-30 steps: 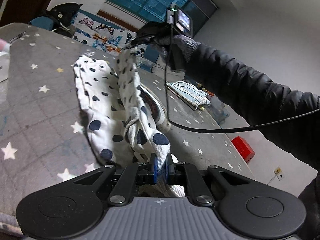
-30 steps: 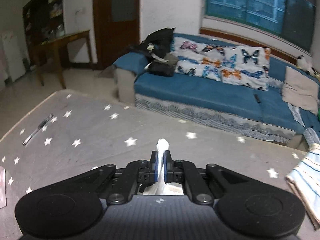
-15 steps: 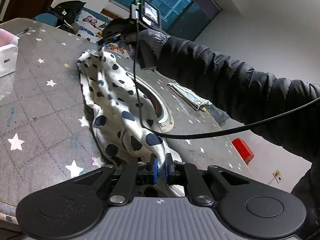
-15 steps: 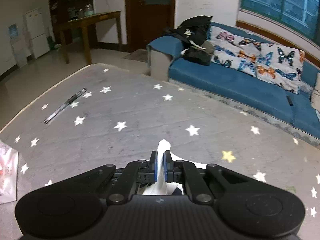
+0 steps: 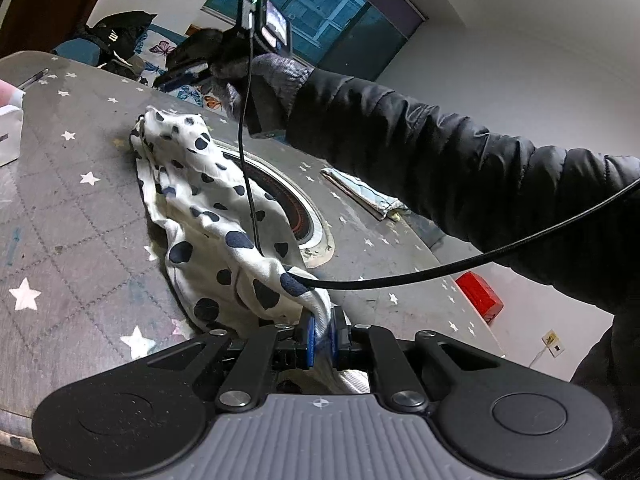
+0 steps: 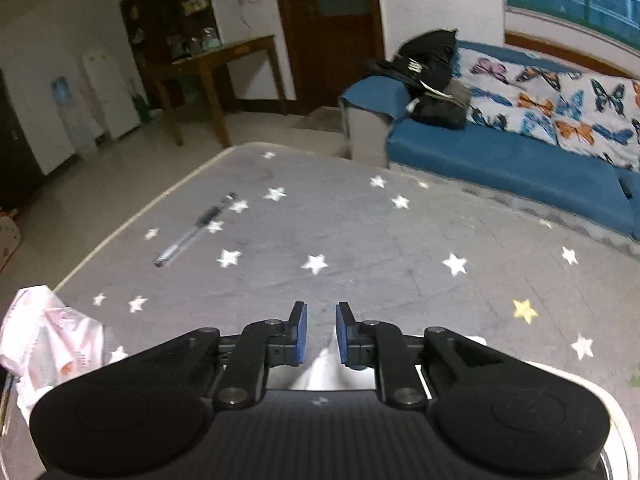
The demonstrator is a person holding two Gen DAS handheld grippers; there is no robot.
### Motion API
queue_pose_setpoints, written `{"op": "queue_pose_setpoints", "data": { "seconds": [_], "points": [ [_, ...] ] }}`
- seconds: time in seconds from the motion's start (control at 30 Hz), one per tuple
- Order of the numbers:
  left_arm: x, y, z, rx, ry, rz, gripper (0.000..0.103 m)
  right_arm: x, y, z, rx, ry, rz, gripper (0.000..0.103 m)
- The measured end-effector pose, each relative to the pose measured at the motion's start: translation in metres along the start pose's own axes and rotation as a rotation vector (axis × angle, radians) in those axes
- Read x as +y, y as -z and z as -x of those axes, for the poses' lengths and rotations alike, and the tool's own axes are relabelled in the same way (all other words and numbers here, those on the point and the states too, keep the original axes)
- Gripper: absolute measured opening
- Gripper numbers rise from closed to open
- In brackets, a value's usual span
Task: Fold clothes
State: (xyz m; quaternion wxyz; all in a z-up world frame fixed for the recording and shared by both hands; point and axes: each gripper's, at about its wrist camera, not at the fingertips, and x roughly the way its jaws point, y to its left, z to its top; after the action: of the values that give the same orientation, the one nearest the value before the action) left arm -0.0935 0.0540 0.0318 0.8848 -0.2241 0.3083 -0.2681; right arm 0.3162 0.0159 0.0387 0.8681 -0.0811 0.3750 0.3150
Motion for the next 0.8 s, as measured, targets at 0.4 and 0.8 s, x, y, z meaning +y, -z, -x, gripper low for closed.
{"op": "queue_pose_setpoints", "data": {
  "seconds": [0.4, 0.8],
  "points": [
    [0.0, 0.002, -0.004, 0.009, -0.019, 0.014, 0.009, 0.031, 0.035, -0.005, 0.181, -0.005, 0.171, 0.02],
    [-0.003, -0.001, -0.001, -0.008, -0.028, 0.017, 0.009, 0.04, 0.05, -0.004, 0.14, 0.011, 0.159, 0.001]
  ]
}}
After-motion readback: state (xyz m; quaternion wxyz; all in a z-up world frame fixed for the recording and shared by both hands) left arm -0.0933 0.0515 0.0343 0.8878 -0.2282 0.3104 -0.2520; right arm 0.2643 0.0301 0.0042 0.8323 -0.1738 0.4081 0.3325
